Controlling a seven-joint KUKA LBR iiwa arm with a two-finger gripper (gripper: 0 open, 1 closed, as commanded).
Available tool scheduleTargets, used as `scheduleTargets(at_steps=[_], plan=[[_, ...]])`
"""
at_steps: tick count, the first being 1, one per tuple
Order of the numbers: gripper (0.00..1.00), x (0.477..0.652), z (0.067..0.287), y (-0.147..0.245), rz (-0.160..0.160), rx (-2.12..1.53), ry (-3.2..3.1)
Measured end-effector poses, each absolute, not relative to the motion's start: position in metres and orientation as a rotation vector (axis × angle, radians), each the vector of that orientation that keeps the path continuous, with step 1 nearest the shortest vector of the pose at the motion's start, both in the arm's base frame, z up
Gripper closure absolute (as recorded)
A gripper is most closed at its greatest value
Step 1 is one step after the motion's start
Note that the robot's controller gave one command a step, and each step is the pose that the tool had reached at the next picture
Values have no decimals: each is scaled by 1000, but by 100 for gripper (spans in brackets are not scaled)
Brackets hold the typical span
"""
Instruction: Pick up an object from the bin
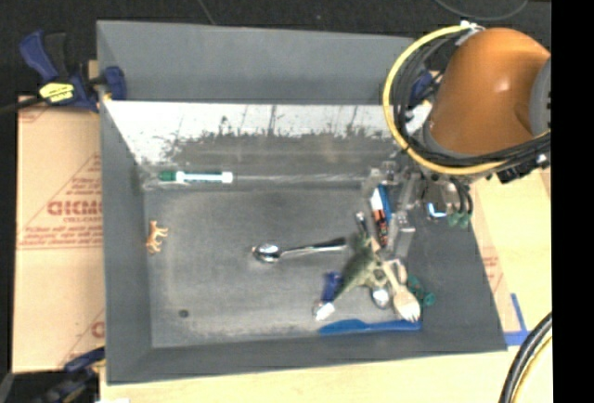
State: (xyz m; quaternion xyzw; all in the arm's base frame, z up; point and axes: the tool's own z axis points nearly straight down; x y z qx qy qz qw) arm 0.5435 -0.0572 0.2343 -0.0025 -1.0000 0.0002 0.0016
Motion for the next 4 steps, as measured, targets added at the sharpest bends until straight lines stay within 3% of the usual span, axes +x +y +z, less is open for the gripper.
scheduleTargets(at_steps=[1, 2, 3, 4], plan=[[0, 545, 238, -57, 2, -3, -3146], [0, 598, 105, -21, 5, 349, -3130], [0, 614, 164, -12, 12, 551, -3116], [0, 586, 101, -3, 3, 450, -3119]])
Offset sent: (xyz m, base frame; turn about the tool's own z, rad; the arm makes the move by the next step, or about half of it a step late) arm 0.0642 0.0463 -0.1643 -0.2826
